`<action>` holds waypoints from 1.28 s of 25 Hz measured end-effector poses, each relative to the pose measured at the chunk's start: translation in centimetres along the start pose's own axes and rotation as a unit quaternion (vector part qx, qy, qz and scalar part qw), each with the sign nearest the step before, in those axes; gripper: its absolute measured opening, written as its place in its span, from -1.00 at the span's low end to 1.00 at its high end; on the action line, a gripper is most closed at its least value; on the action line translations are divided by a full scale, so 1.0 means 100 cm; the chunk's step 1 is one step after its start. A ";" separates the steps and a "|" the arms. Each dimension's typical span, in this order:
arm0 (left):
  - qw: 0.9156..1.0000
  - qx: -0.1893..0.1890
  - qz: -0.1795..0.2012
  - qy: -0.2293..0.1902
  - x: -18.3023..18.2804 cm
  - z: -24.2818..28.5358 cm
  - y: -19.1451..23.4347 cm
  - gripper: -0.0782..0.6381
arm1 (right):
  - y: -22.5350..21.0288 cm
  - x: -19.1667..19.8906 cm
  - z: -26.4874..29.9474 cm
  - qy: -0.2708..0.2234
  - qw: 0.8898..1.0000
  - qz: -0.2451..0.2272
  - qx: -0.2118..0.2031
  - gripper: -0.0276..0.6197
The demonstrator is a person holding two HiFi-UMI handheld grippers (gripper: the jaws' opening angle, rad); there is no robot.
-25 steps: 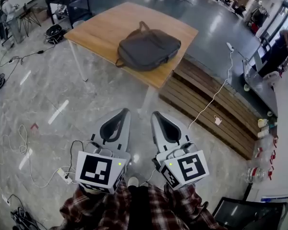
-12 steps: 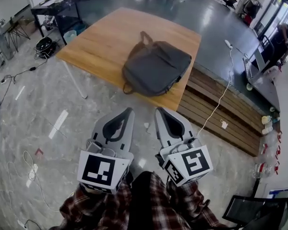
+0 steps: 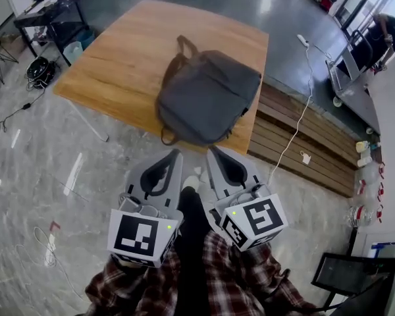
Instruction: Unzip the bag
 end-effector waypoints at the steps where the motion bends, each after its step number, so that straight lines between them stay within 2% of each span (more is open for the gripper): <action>1: 1.000 0.003 0.003 0.003 0.000 0.012 0.009 -0.76 | -0.008 0.000 0.014 0.000 1.000 0.004 0.004 -0.88; 8: 0.999 0.037 0.007 0.021 -0.024 0.133 0.070 -0.76 | -0.090 -0.025 0.121 -0.007 0.999 0.026 0.034 -0.88; 14: 0.997 0.059 0.024 0.035 -0.046 0.223 0.108 -0.76 | -0.162 -0.052 0.188 -0.011 0.998 0.036 0.056 -0.88; 23: 0.986 0.134 0.029 0.097 -0.027 0.312 0.110 -0.76 | -0.232 -0.050 0.226 0.008 0.994 0.048 0.100 -0.88; 28: 0.971 0.200 0.042 0.123 -0.019 0.350 0.097 -0.76 | -0.263 -0.050 0.220 0.014 0.987 0.052 0.151 -0.88; 30: 0.959 0.234 0.052 0.153 -0.007 0.361 0.088 -0.76 | -0.273 -0.047 0.213 0.028 0.984 0.042 0.173 -0.88; 32: 0.941 0.268 0.068 0.197 0.015 0.368 0.079 -0.76 | -0.282 -0.035 0.201 0.051 0.978 0.034 0.200 -0.88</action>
Point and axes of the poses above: the fingertips, and each gripper's own axes: z forward along the fingers, y to its left, x out of its underside, the point moved 3 cm from there along -z, backward along the fingers, and after that the axes turned 11 degrees about x, right-handed, at the moved point
